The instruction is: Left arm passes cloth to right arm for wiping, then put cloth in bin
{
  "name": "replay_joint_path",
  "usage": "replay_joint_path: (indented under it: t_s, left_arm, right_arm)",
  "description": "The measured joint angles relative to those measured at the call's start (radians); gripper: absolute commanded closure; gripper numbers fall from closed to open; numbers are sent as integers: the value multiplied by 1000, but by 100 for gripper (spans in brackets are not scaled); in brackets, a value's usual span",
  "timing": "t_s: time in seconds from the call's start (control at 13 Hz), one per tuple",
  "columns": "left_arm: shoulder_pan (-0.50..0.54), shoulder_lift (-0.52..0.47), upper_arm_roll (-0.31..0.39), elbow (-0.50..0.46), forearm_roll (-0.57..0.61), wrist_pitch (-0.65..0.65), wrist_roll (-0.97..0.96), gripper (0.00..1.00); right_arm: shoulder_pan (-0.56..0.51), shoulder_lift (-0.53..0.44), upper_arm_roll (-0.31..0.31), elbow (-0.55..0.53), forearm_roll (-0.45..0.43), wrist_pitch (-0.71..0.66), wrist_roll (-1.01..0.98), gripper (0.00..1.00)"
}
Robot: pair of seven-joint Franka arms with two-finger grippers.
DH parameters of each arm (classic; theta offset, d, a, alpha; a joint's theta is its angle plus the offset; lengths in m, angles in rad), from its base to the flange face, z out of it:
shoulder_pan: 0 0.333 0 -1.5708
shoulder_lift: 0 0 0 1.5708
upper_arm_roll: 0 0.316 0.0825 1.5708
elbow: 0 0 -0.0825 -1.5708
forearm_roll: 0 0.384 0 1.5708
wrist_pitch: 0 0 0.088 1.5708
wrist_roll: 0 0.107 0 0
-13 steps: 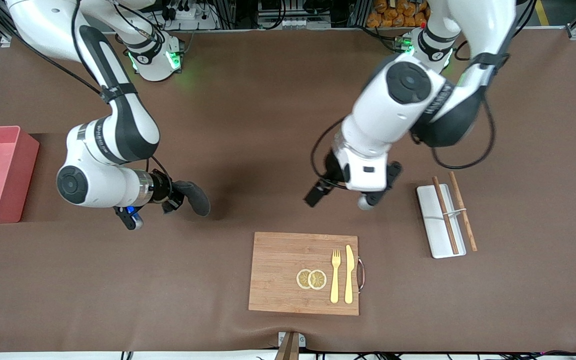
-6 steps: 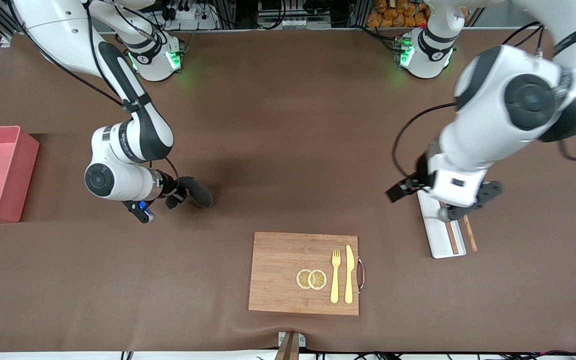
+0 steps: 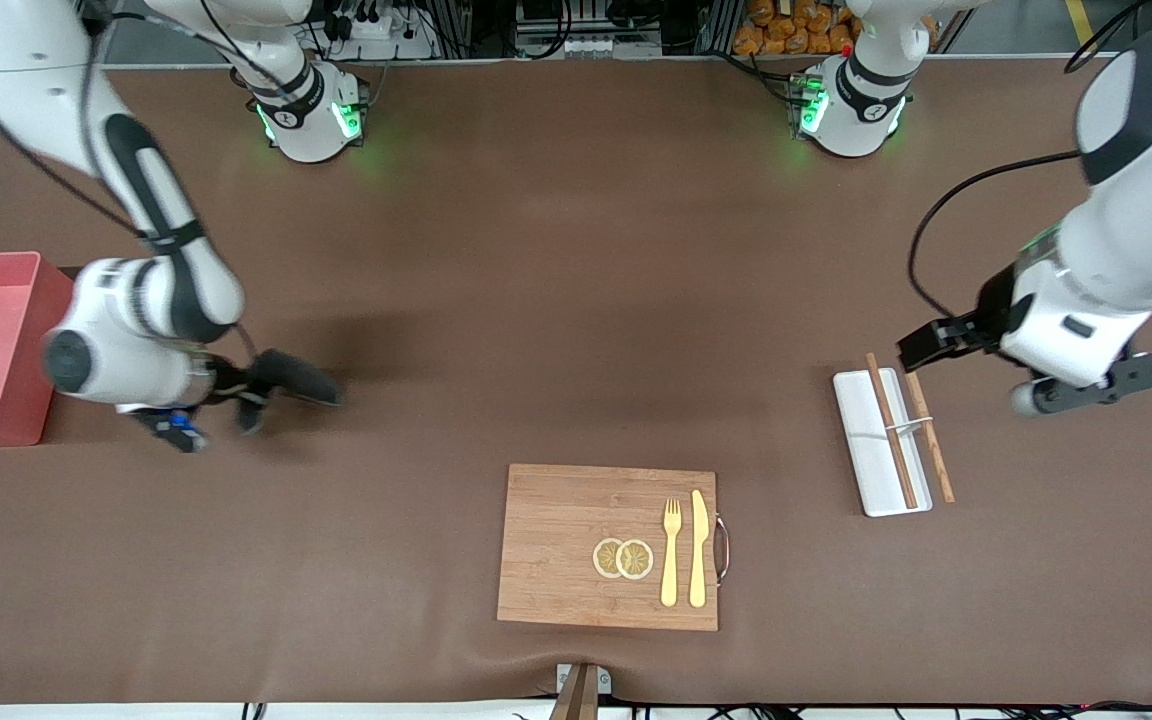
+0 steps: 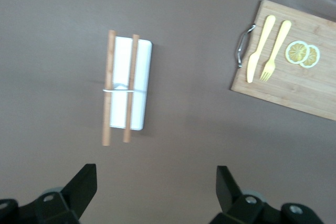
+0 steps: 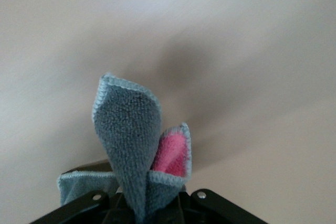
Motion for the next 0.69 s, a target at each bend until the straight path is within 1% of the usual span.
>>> replay_joint_path:
  t_s: [0.15,0.23,0.31,0.39,0.46,0.54,0.69]
  left_arm:
    - [38,-31,2,-6,0,-16,98,0]
    - [46,-52,11,-18,-2,-21,132,0]
    - [40,-79,41,-38,-15,-24,149,0]
    - [22,-108,87,-61,-40,-25,171,0]
    - [-1,-137,141,-83,-55,-29,203,0]
    - [-16,-163,178,-102,-64,-36,227,0]
    - [-29,-217,210,-147,-71,-43,242,0]
  right_arm:
    - [-145,6,-1,26,-111,42,-205,100]
    - [-200,11,-1,61,-170,45,-281,100]
    - [-233,18,-1,105,-249,45,-322,100]
    - [-247,32,-1,149,-342,44,-329,100]
    - [-249,52,-1,192,-417,44,-328,100]
    - [-245,71,3,223,-448,43,-317,100]
    - [-217,96,12,246,-462,1,-234,100]
